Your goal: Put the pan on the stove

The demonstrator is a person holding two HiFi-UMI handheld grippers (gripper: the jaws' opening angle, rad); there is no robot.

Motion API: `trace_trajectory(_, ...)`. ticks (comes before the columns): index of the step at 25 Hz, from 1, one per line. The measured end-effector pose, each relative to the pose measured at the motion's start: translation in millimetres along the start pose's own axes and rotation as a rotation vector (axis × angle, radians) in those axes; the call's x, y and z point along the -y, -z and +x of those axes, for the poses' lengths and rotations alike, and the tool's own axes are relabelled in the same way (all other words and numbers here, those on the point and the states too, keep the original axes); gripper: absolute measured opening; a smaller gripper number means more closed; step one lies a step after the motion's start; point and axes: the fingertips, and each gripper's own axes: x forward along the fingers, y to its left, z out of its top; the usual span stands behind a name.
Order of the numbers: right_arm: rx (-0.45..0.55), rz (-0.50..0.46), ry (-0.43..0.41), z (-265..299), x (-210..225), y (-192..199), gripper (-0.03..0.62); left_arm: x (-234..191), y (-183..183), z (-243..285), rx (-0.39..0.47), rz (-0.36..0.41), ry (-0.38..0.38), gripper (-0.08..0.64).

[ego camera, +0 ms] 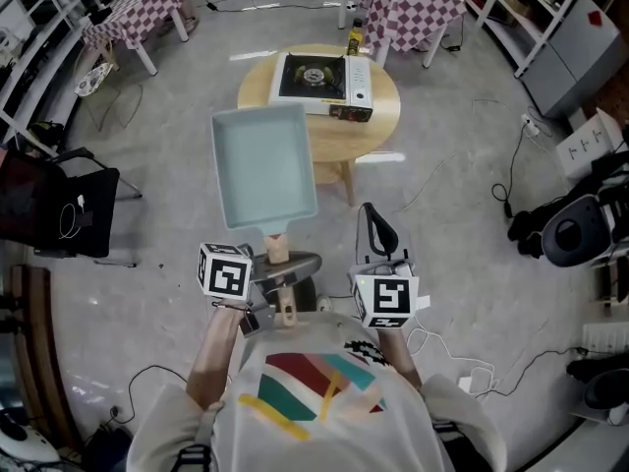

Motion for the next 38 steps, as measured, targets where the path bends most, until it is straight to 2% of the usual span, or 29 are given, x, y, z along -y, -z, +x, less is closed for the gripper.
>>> trace_trajectory(6, 0.005, -0.01, -0.005, -9.9, 5.9, -0.7, -0.001, 0.3, 0.9, 2.3, 0.02, -0.021, -0.001, 0.008)
trace_trajectory(12, 0.032, 0.012, -0.003, -9.6, 19.6, 2.6, -0.001, -13.1, -2.4, 13.3, -0.01, 0.027, 0.02, 0.008)
trace_trajectory(17, 0.073, -0.031, 0.006, -1.5, 26.5, -9.0, 0.0, -18.2, -11.8, 24.6, -0.039, 0.041, 0.06, 0.008)
trace_trajectory(20, 0.075, -0.039, 0.0, 8.7, 29.2, -12.7, -0.001, -20.8, -24.2, 30.3, -0.076, 0.048, 0.049, 0.008)
trace_trajectory(25, 0.063, -0.043, -0.004, 23.6, 29.9, -3.0, -0.001, -34.2, -35.2, 35.3, -0.082, 0.059, 0.055, 0.008)
trace_trajectory(29, 0.045, -0.045, -0.025, 50.5, 31.9, -2.8, -0.002, -54.2, -58.7, 38.8, -0.06, 0.036, 0.055, 0.008)
trace_trajectory(33, 0.027, -0.045, -0.048, 80.3, 31.1, -2.2, 0.0, -69.3, -78.7, 38.0, -0.077, 0.033, 0.058, 0.009)
trace_trajectory(38, 0.017, -0.037, -0.027, 130.5, 41.2, 3.2, -0.001, -98.7, -109.3, 38.5, -0.098, 0.044, 0.071, 0.009)
